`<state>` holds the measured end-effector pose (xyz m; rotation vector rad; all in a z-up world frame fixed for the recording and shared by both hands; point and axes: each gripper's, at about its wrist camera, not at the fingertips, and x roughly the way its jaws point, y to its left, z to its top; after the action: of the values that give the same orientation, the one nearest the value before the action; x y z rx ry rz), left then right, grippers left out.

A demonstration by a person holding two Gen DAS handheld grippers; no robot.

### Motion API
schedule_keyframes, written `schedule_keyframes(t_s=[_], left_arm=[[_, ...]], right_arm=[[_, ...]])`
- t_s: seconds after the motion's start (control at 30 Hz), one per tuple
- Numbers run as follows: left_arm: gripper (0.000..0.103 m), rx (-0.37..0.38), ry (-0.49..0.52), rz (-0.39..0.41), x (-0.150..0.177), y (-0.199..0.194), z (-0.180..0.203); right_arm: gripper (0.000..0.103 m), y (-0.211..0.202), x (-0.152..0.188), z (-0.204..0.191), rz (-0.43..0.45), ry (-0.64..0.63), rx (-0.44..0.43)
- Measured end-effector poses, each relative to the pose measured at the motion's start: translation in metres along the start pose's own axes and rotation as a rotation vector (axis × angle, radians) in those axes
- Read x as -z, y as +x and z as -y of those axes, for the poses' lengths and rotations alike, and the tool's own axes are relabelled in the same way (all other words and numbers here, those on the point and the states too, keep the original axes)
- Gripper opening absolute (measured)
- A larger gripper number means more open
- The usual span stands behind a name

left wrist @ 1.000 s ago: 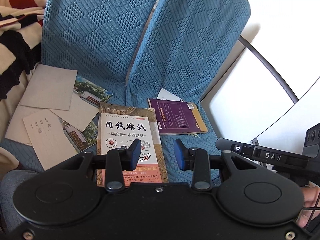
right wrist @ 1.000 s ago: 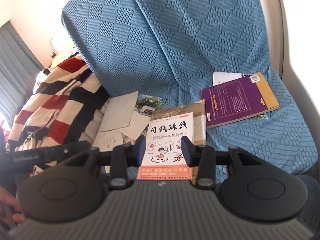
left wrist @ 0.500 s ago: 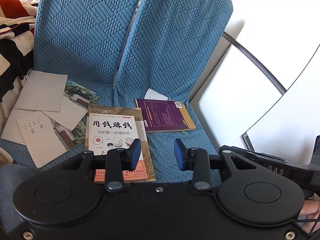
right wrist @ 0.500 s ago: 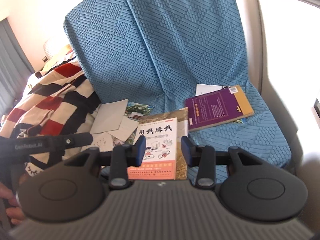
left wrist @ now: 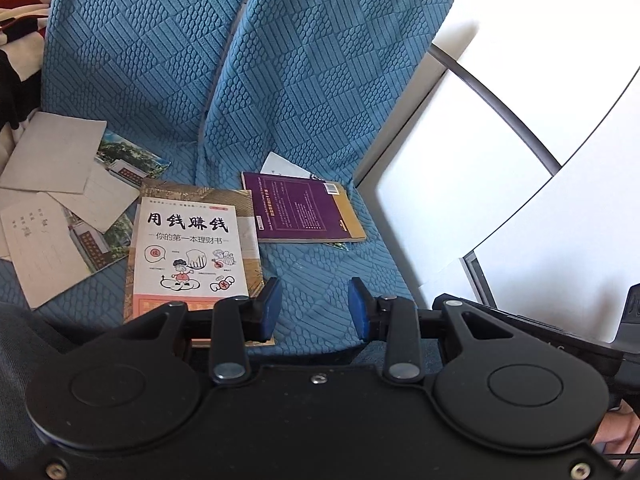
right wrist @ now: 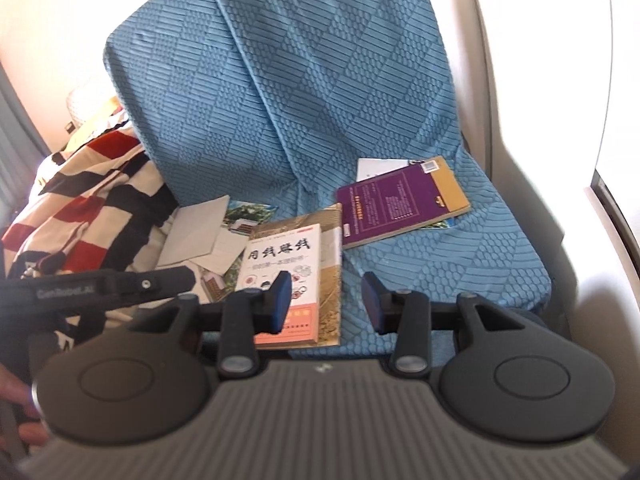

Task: Organize objects
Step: 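Withdraw both tools up and back from the stacked books, then move both tools toward the purple paperback with the orange spine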

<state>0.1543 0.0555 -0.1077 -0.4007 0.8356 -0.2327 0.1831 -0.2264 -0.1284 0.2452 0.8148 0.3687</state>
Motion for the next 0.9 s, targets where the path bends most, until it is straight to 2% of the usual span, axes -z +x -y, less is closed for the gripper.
schedule_keyframes(t_s=[0.3,0.63,0.9], left_arm=[[0.033,-0.014,-0.002,-0.025,-0.010,0.029,-0.009],[0.033,-0.014,0.020,-0.055,-0.020,0.062,-0.007],[0.033,-0.023,0.026,-0.086,-0.032,0.098,-0.014]], right_arm=[[0.042,0.019,0.003,0.032,-0.005,0.097,0.028],[0.042,0.042,-0.010,0.052,0.015,0.122,0.047],[0.042,0.069,-0.018,0.066,-0.002,0.156,0.056]])
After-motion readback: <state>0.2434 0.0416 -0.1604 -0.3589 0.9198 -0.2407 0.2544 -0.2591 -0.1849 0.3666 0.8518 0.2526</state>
